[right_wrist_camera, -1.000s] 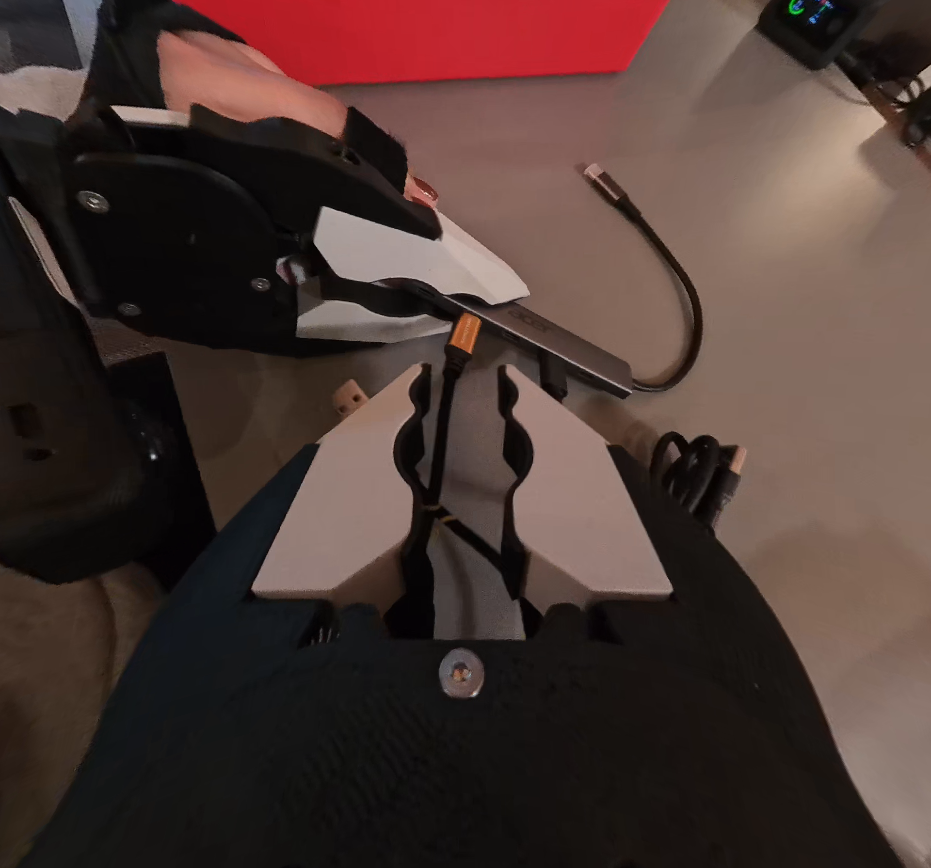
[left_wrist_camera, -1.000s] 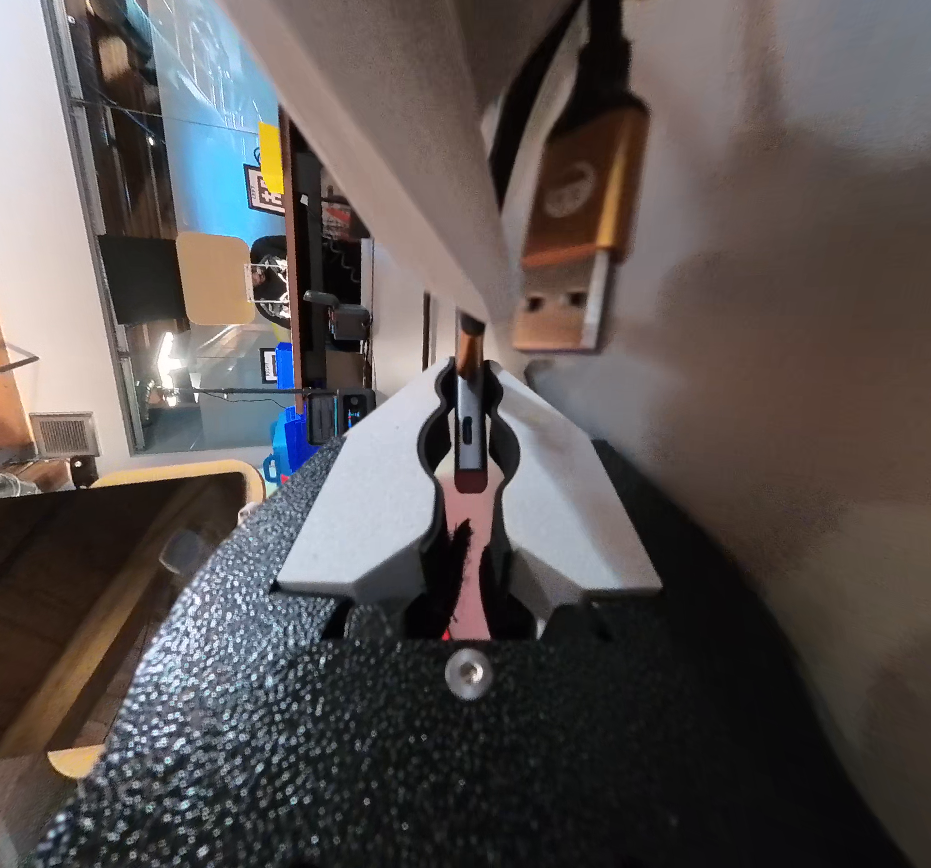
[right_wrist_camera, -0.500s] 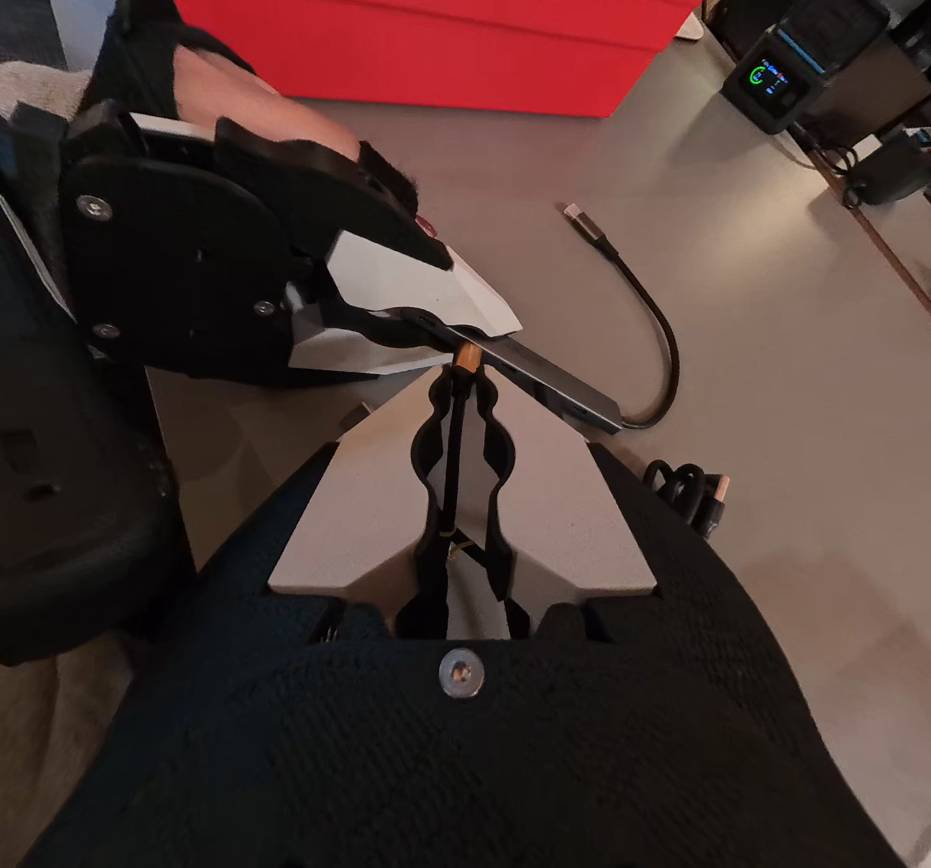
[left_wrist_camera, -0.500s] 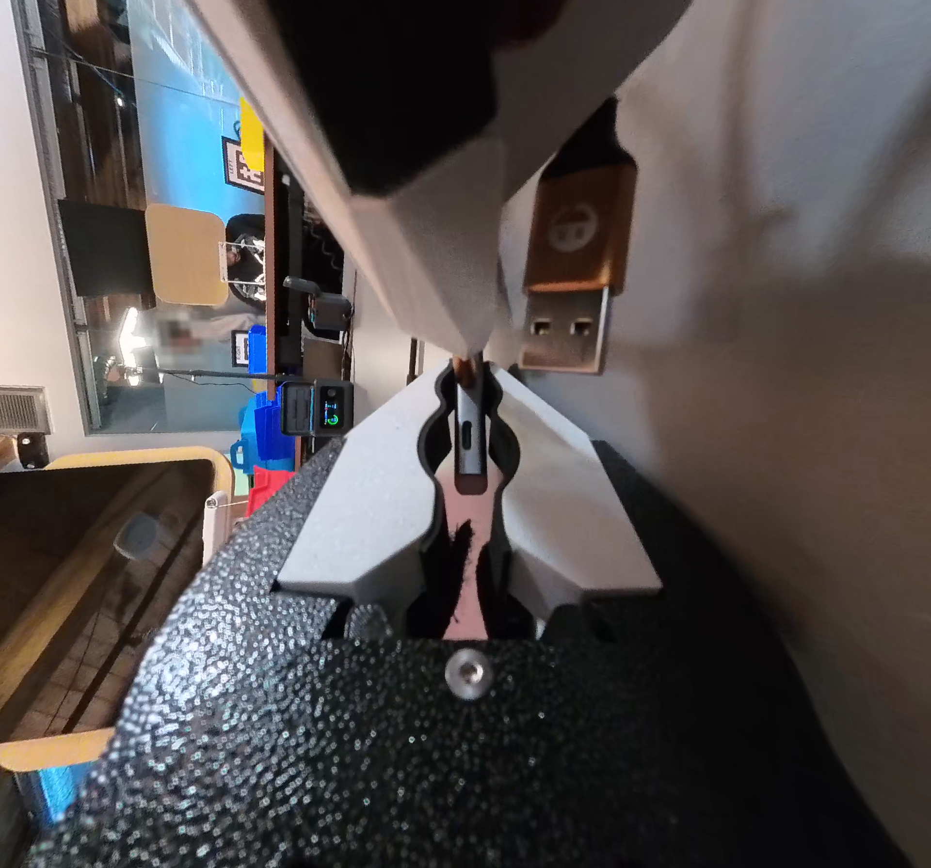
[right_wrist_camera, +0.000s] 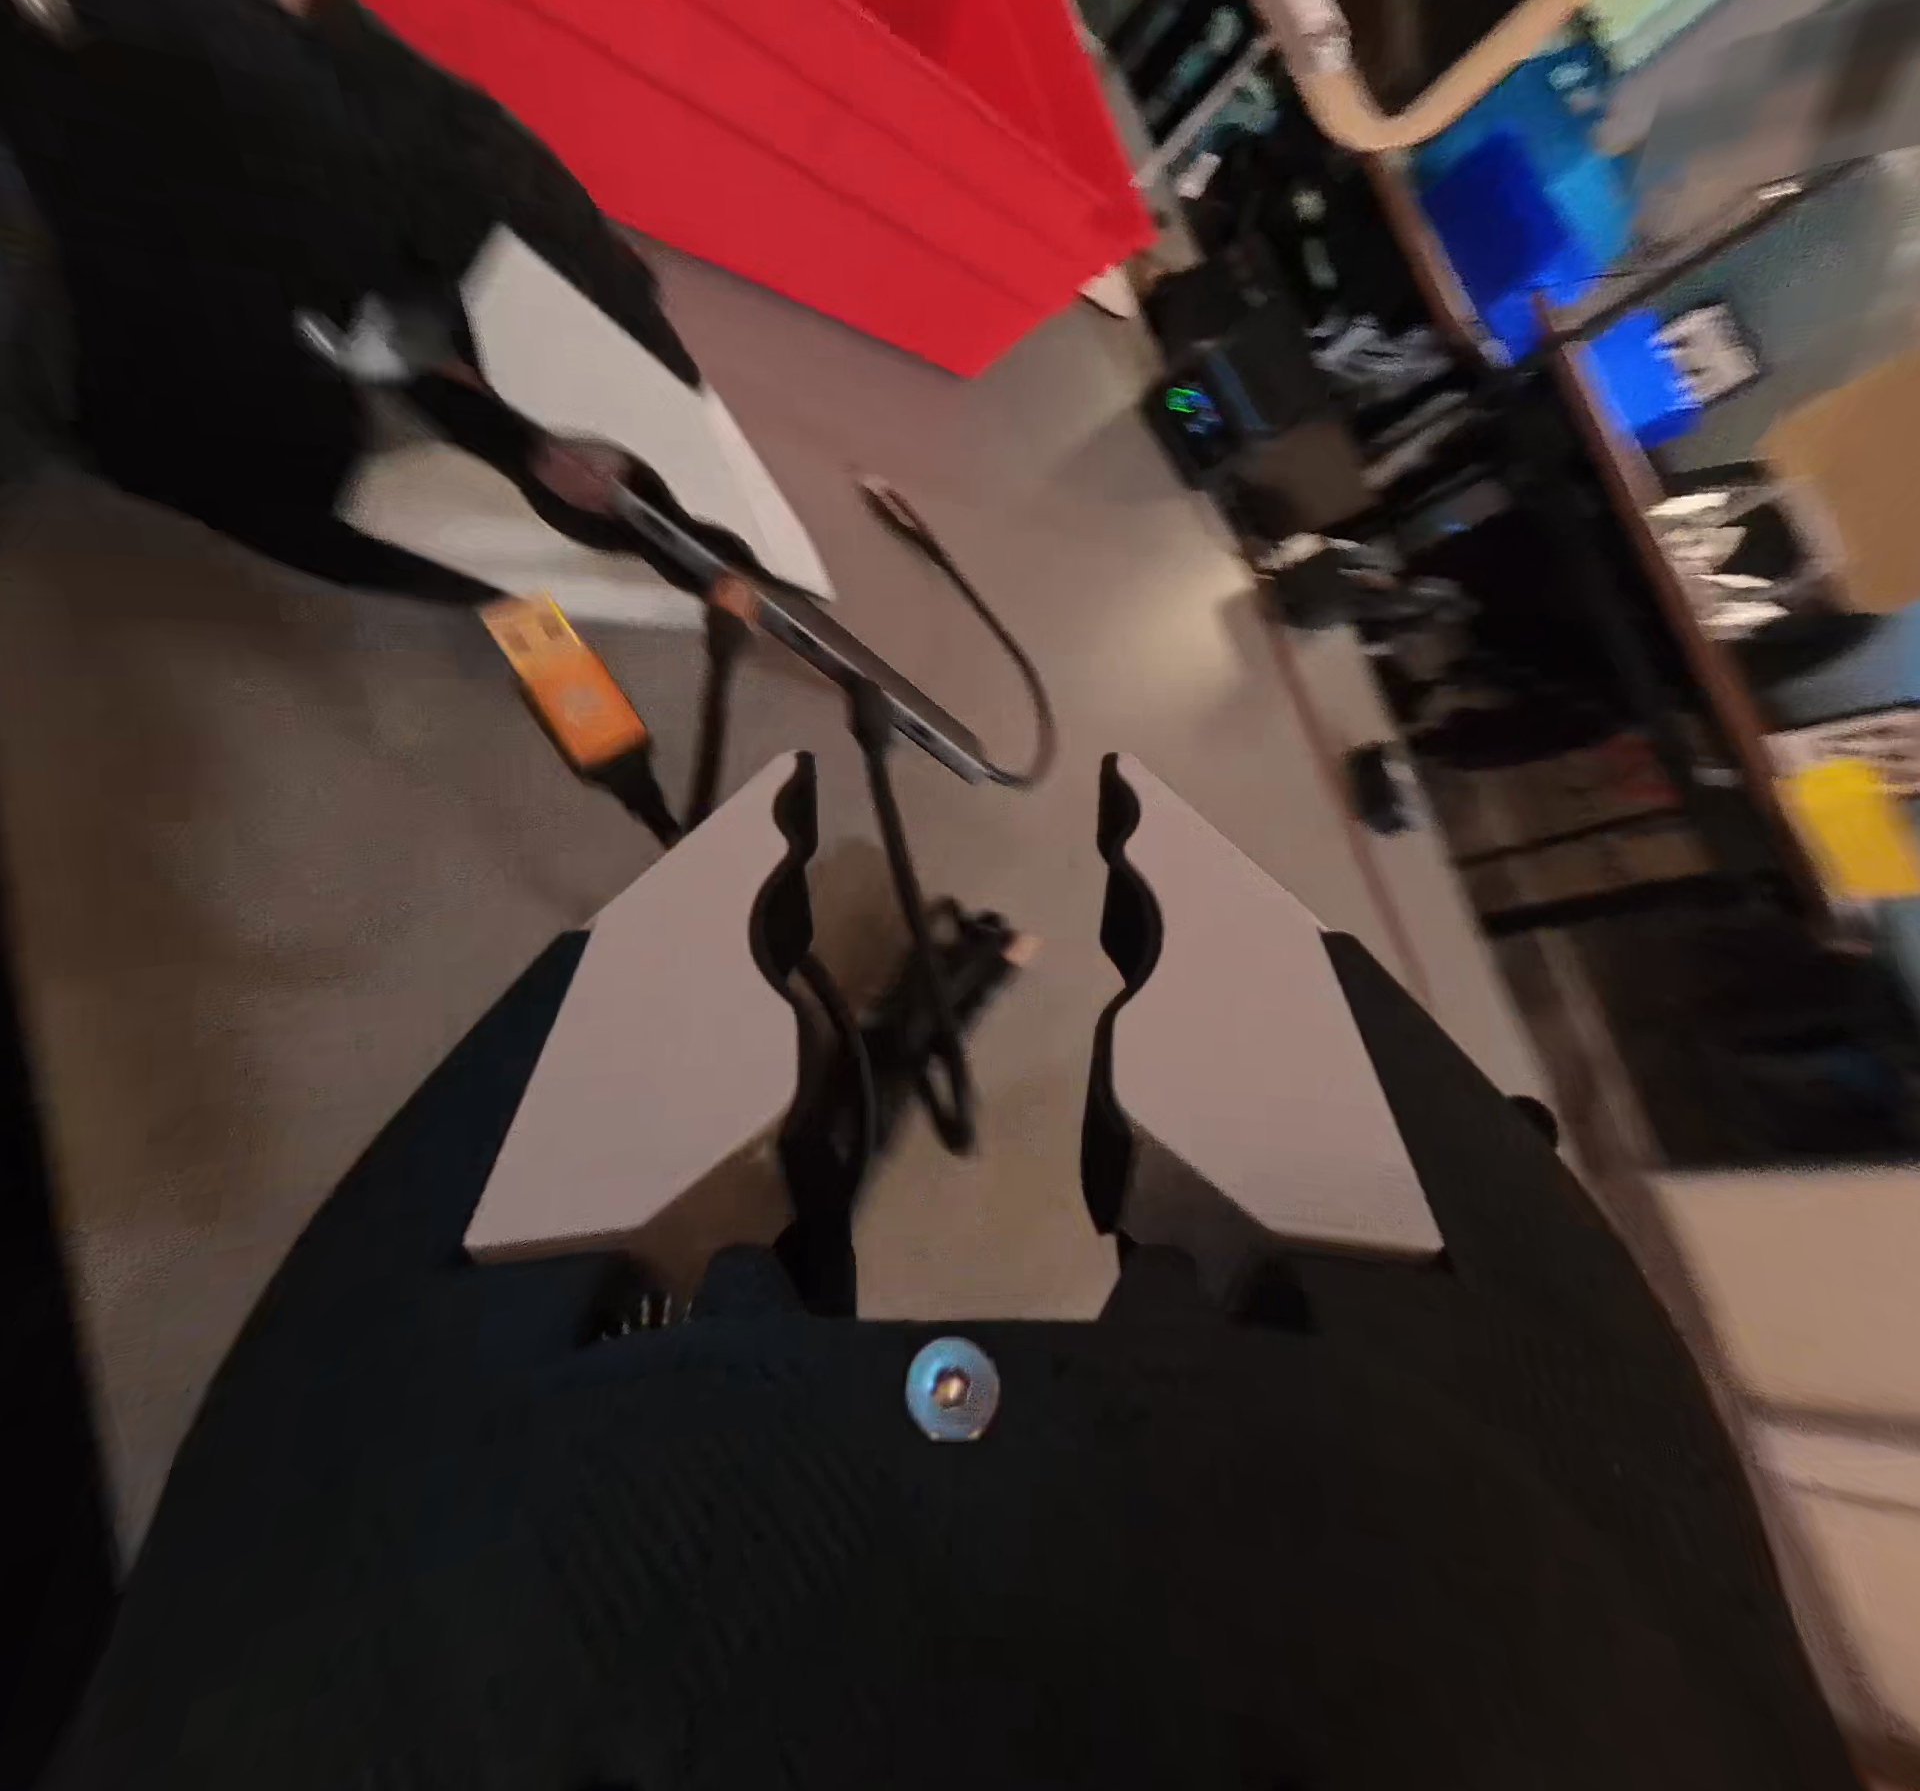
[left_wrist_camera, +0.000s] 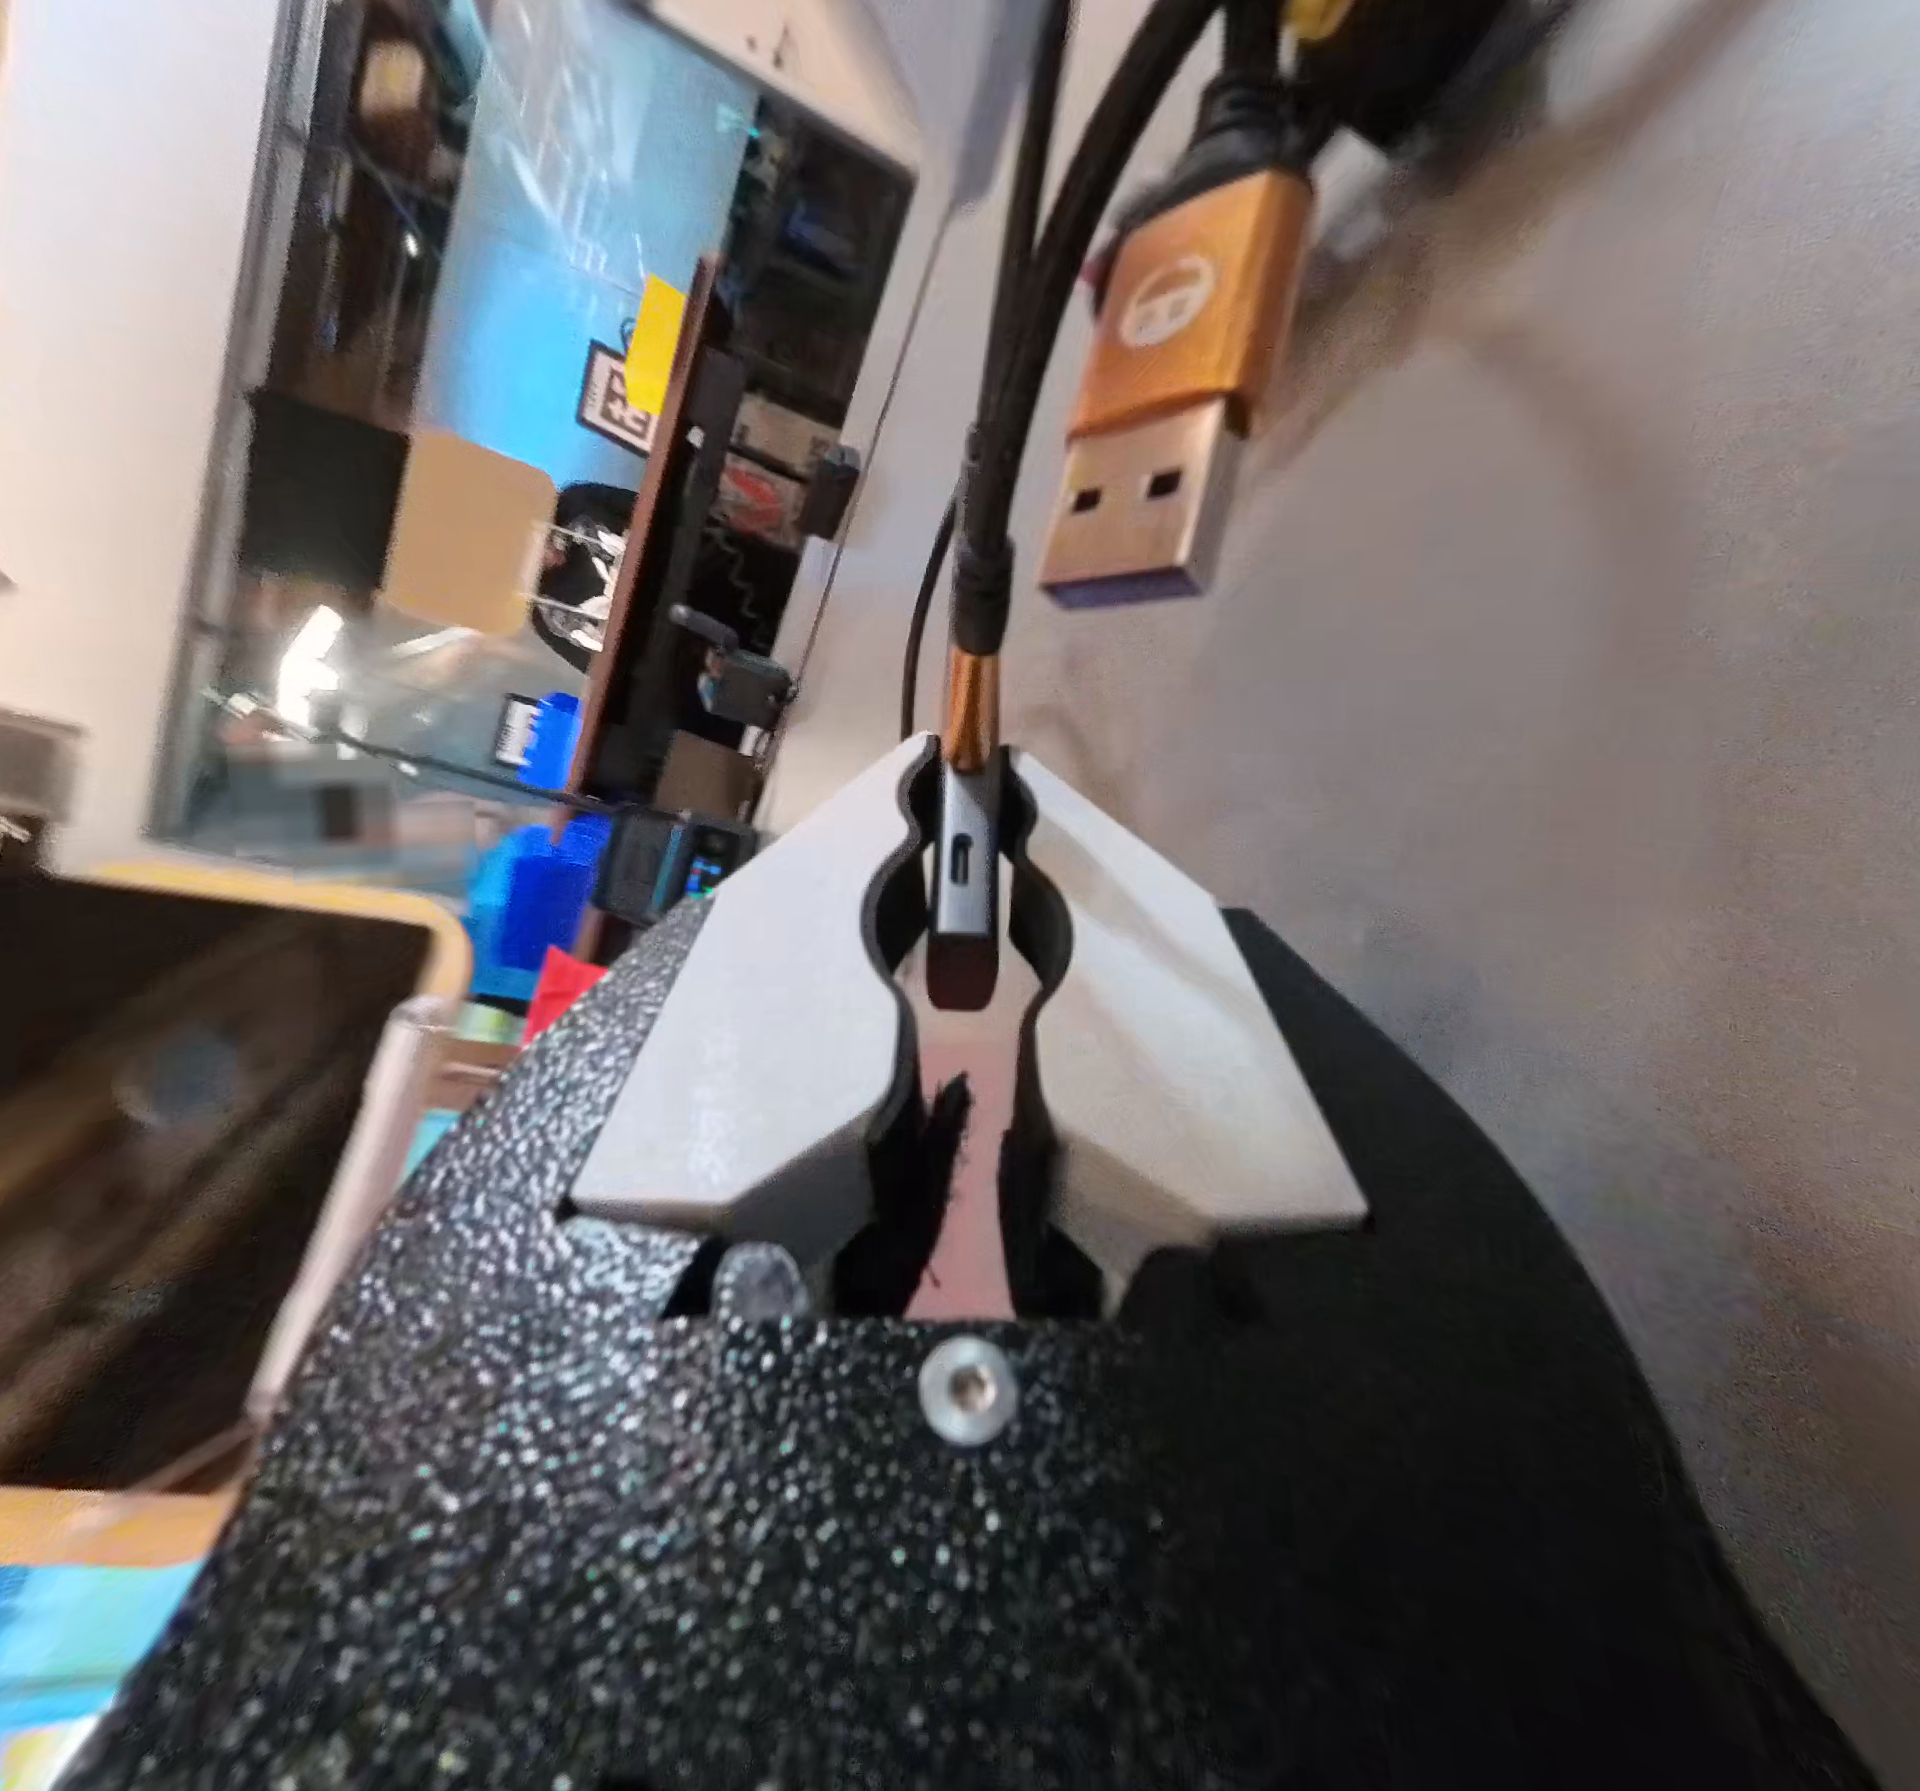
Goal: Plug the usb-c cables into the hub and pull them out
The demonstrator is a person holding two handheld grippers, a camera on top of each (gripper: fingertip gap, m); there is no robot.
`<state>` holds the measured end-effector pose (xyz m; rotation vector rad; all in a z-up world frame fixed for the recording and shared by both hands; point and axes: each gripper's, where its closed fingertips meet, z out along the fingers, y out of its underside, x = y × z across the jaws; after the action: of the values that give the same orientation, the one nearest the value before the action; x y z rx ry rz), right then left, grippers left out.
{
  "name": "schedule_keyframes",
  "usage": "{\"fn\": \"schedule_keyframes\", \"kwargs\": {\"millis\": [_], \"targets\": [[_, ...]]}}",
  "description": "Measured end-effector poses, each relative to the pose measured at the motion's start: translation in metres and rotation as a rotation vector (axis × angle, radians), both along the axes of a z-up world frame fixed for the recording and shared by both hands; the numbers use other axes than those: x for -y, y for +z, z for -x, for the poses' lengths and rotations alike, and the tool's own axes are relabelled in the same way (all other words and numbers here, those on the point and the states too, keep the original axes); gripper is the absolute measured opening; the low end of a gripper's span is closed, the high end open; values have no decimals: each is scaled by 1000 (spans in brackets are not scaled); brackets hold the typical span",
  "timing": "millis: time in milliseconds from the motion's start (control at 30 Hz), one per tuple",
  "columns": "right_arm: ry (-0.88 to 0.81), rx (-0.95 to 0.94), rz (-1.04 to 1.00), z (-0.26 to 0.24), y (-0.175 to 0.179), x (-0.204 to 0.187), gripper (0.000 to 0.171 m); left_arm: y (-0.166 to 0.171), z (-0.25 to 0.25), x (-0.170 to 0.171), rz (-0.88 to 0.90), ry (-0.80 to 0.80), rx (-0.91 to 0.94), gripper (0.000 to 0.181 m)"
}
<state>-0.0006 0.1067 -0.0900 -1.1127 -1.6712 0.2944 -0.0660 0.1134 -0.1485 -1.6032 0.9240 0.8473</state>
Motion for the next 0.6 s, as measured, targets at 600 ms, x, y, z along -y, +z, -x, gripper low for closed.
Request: {"fn": "schedule_keyframes", "kwargs": {"millis": [600], "targets": [[16,-491,739,-28,89,-6,56,107,-54,39,22,-618,1326,7]]}}
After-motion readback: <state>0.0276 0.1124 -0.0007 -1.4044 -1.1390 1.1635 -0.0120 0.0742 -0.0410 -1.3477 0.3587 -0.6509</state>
